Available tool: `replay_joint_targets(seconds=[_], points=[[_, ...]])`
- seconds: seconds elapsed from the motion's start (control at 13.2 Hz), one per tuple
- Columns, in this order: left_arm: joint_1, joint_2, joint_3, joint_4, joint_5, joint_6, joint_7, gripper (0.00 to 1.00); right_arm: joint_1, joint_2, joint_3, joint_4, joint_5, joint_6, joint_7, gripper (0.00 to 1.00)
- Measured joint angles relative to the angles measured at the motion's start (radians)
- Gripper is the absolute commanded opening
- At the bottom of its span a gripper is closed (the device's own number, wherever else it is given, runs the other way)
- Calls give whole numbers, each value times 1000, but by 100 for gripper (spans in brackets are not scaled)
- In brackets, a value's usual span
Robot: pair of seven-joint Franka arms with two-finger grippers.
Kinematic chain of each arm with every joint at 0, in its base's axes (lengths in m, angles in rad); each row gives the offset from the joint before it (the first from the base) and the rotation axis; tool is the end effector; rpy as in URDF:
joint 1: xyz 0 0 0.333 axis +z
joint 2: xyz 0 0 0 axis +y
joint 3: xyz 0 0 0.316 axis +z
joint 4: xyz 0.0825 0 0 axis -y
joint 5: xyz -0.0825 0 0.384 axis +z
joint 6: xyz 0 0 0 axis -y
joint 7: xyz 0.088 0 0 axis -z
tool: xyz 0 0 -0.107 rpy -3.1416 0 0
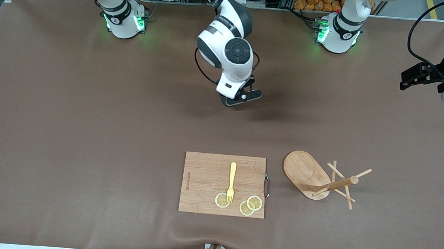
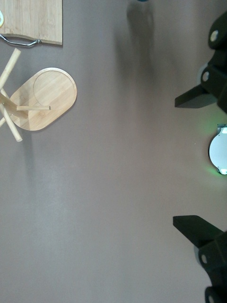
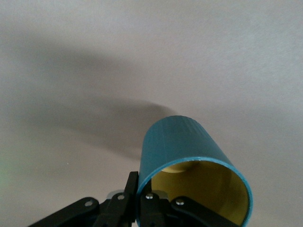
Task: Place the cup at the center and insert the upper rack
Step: 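Carry the teal mug with the right gripper to the table center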
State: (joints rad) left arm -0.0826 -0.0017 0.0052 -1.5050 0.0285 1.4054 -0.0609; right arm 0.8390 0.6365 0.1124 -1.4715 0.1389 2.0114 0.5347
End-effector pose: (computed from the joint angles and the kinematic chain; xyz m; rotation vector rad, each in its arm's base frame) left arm 0.5353 -0.0381 0.6423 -3.1030 0.0205 0.1486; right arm 0.4128 0.5703 0.3007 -3.0077 -0.5049 0.3026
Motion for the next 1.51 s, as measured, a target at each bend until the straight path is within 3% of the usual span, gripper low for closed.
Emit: replay_joint_targets(seconds=[0.6, 1.28, 1.51], points=[[8, 1, 10, 5, 0, 17, 2, 100, 23, 97, -5, 71, 0, 21, 0, 0], [10, 5, 12, 4, 0, 42, 2, 100, 50, 124, -23, 81, 0, 24, 53, 0], [15, 5, 12, 3, 0, 42, 2, 100, 60, 130, -31, 86, 0, 25, 95, 7]])
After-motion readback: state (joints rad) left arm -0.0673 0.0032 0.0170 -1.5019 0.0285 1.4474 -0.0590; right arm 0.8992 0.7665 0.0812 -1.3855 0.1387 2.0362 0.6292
